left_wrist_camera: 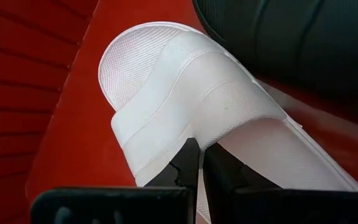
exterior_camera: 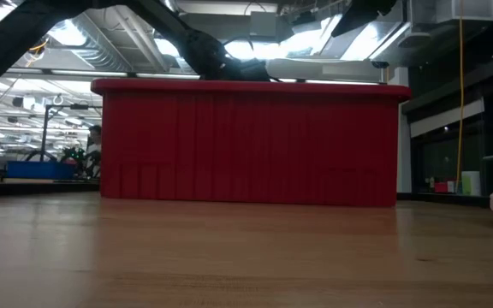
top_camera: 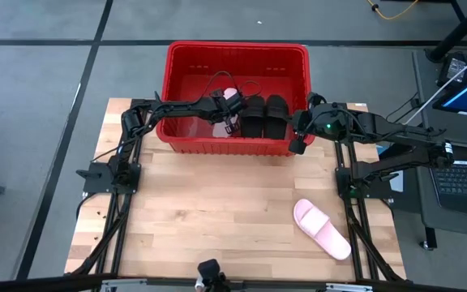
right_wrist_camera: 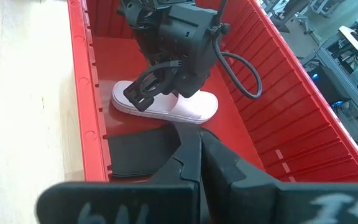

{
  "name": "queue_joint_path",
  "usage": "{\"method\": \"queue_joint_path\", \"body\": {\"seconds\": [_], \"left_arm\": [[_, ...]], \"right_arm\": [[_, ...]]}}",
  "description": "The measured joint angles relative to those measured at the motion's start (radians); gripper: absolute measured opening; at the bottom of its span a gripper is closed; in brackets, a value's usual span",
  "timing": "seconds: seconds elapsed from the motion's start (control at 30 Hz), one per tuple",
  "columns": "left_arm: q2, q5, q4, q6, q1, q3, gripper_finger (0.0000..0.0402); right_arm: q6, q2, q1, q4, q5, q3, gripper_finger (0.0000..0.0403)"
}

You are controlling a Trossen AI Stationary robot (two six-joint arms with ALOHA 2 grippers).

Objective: Pick and place slides into bin
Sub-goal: Put the left pink slide into the red bin

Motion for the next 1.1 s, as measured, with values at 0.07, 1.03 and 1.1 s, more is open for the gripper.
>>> {"method": "queue_joint_path", "body": {"seconds": [0.07,1.03,1.1], "left_arm": [[0.000,0.000,-0.001,-0.011,0.000,0.000,0.0005],[0.000,0.082,-0.007,-0.098,0.000,0.000,0.0099],[-0.004,0.080,-0.007,-0.098,0.000,0.000,0.0110]], "right_arm": [[0.000,0.000,0.000,0.000,0.000,0.000,0.0010],[-0.001,0.000,0.000,-0.002,0.000,0.000,0.0010],[-0.002,0.000,0.000,-0.003,0.000,0.000,0.0010]]}}
